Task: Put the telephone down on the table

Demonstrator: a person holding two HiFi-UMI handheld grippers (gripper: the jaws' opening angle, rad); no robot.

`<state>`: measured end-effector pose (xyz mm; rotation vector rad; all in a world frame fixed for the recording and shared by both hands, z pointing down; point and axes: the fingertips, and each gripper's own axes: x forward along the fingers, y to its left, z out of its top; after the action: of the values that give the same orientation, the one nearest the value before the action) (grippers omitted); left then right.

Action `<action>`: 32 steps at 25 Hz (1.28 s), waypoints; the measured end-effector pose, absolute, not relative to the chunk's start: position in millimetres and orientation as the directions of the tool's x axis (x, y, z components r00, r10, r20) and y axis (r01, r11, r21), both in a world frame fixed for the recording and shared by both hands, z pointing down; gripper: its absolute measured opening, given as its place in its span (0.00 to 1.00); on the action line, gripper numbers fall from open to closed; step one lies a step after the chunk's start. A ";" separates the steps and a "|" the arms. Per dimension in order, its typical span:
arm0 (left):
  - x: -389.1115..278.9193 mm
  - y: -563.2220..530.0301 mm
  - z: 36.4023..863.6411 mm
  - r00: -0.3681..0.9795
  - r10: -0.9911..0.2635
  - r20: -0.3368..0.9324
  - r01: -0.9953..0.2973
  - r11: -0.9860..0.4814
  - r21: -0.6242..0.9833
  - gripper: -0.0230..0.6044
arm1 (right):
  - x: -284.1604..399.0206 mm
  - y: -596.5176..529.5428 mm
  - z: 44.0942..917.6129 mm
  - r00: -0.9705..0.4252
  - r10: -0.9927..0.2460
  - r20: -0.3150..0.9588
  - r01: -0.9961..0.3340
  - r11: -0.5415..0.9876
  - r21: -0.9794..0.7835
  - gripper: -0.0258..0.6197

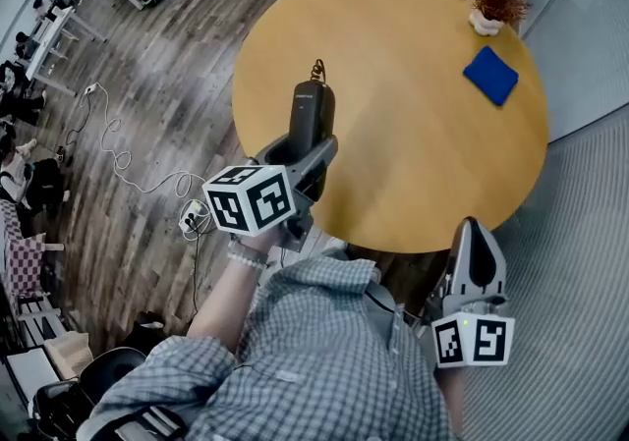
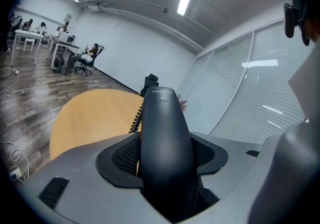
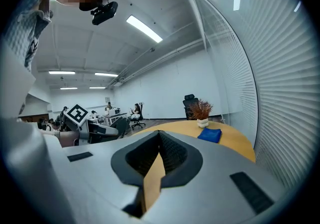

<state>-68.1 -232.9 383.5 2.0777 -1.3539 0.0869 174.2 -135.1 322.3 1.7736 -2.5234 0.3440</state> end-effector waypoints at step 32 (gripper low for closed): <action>-115.2 -498.3 564.5 0.305 -0.617 0.725 -0.946 -0.286 0.154 0.48 | 127.9 -189.1 378.2 -0.187 -0.901 0.391 -0.980 0.144 -0.137 0.05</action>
<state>-115.2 -498.3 564.5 2.0013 -1.3821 0.7411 127.9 -189.1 378.2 1.8484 -2.2025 0.5356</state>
